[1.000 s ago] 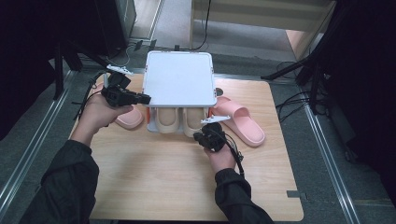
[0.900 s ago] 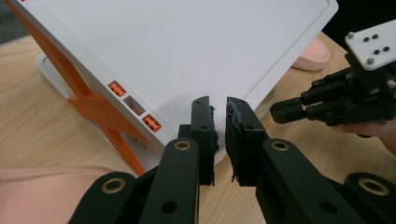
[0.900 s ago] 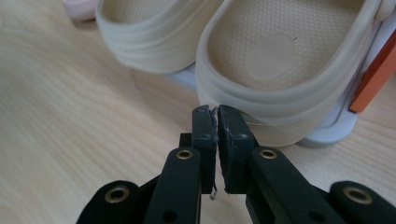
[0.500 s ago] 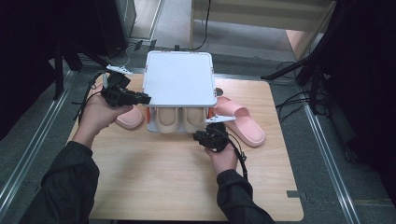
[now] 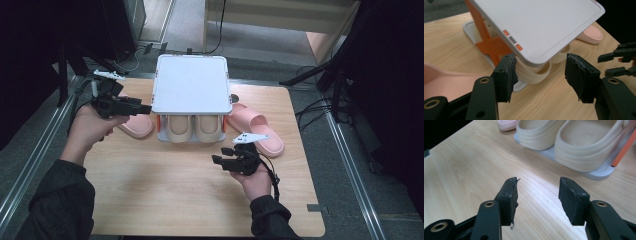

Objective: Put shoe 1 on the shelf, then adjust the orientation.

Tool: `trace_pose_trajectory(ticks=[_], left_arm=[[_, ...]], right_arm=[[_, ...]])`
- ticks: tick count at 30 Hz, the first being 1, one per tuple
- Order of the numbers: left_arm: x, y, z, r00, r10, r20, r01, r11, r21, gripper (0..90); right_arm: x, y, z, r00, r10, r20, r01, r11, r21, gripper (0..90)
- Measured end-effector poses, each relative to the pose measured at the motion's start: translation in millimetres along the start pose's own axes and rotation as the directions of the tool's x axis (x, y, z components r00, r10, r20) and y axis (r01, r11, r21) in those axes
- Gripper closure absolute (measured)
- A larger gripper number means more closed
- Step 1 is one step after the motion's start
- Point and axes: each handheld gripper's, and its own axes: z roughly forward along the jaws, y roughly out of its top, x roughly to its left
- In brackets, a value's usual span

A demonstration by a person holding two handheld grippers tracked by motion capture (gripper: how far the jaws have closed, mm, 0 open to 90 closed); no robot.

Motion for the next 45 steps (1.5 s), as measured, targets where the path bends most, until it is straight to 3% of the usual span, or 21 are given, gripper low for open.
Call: trace_pose_trajectory(ticks=[10,24,30,33,36,42,45], left_arm=[[13.1,-24.6,-7.9,0.9986,-0.032,-0.043,0.031,0.9992,-0.027,37.4],[45.6,-52.5,4.8,0.988,-0.102,-0.116,0.098,0.9943,-0.04,44.3],[58.9,-60.9,15.4,0.9854,-0.097,-0.14,0.094,0.9952,-0.027,63.7],[67.8,-65.6,23.2,0.9792,-0.104,-0.174,0.106,0.9944,0.0,75.0],[77.8,-69.6,30.1,0.9758,-0.12,-0.183,0.124,0.9922,0.009,83.8],[100.5,-75.3,45.0,0.9654,-0.168,-0.199,0.176,0.9843,0.019,89.0],[106.0,-75.2,51.2,0.9626,-0.173,-0.208,0.182,0.9829,0.025,88.9]], right_arm=[[4.8,-13.1,-15.7,0.9977,-0.015,-0.067,0.016,1.0,0.014,49.2],[-4.3,-12.5,-9.2,0.998,-0.007,-0.062,0.009,1.0,0.022,49.3],[-6.6,-15.6,-10.7,0.9988,-0.002,-0.049,0.003,1.0,0.027,49.3],[-6.6,-17.6,-11.3,0.9989,0.0,-0.047,0.002,1.0,0.029,49.3],[-5.3,-19.8,-11.9,0.9991,0.004,-0.043,-0.002,0.999,0.038,49.6],[-2.1,-25.6,-12.6,0.9996,0.003,-0.029,-0.002,0.999,0.052,49.7],[-1.7,-27.9,-14.3,0.9997,0.004,-0.022,-0.003,0.999,0.053,49.7]])
